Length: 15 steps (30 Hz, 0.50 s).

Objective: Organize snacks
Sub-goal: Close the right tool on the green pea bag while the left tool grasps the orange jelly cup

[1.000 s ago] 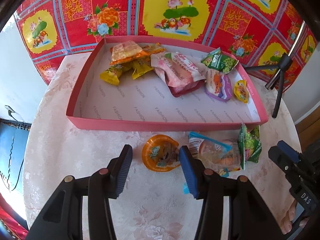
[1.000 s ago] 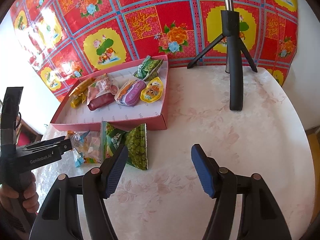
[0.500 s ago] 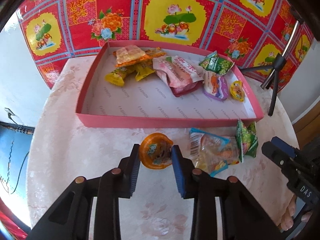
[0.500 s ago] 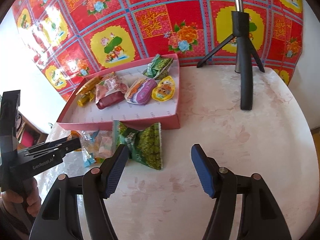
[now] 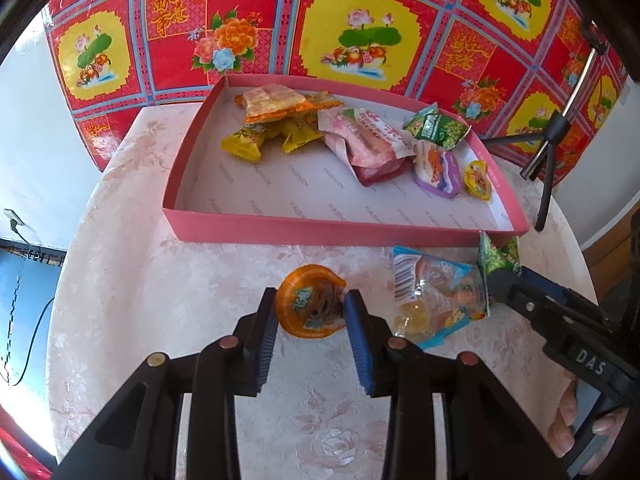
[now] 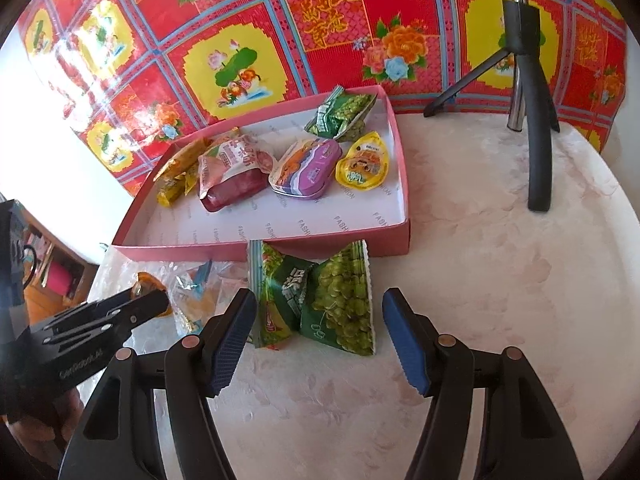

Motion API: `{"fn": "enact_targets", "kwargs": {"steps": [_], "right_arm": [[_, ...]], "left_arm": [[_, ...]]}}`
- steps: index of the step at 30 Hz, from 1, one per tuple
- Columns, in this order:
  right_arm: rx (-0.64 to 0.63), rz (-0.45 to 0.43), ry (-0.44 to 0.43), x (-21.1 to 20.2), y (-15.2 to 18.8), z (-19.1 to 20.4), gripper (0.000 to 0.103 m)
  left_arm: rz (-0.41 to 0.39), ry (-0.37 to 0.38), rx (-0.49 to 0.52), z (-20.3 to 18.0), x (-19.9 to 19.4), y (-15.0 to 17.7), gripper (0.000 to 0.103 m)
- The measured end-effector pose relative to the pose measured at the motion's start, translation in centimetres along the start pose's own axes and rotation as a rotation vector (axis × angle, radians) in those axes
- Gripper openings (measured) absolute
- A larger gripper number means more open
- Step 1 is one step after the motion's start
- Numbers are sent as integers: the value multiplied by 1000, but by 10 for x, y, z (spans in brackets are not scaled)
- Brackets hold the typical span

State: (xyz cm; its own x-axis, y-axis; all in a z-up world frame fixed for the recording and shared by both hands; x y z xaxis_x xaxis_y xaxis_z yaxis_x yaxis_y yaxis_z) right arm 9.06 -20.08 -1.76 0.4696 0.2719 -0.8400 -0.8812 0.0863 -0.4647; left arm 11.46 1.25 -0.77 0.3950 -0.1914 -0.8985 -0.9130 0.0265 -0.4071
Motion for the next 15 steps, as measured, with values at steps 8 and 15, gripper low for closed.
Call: {"fn": "enact_targets", "kwargs": {"steps": [8,15], "right_arm": [[-23,-32,32,5,0,4,68],[-47,-58,43,5,2,5,68]], "left_arm": [[-13,-6,15,-2,-2,-1,37],[-14,-11,23,-3,-1,-1,37]]}}
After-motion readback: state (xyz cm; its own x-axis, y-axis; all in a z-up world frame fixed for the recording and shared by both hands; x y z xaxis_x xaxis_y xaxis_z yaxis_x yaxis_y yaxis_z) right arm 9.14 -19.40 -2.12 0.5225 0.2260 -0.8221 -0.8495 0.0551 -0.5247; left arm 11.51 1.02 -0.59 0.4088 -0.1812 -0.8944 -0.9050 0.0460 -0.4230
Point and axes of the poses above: each gripper's, at about its wrist camera, not at the fingertips, and x roughly the way its jaws point, z to its left, y to its underside, the point moved 2 cm from there along x, roughly the way its jaws point, and after that the axes turned 6 degrees about z, right-handed, at the moved point
